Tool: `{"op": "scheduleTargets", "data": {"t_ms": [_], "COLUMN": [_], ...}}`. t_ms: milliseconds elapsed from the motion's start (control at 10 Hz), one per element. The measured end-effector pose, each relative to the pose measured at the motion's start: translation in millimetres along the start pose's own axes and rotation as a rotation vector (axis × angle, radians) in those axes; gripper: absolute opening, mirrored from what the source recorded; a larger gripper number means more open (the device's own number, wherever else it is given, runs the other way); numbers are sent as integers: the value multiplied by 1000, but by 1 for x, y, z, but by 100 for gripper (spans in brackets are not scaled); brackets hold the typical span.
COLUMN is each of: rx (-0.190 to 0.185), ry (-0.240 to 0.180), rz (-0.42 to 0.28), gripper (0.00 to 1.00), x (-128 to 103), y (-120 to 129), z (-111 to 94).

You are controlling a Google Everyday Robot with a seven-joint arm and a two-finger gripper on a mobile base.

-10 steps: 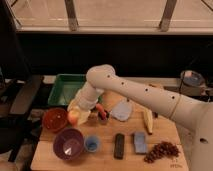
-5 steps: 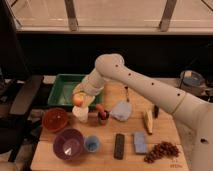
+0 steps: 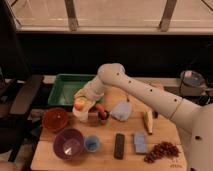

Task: Place apple in paper cup

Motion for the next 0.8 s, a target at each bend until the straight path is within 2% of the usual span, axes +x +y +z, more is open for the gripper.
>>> {"op": "scheduleTargets", "data": {"t_ms": [100, 200, 800], "rx": [2, 6, 7], "ry": [-12, -24, -28], "rz": [3, 2, 0], "gripper": [78, 80, 80], "x": [3, 2, 1], "y": [2, 1, 2], "z": [4, 5, 5]}}
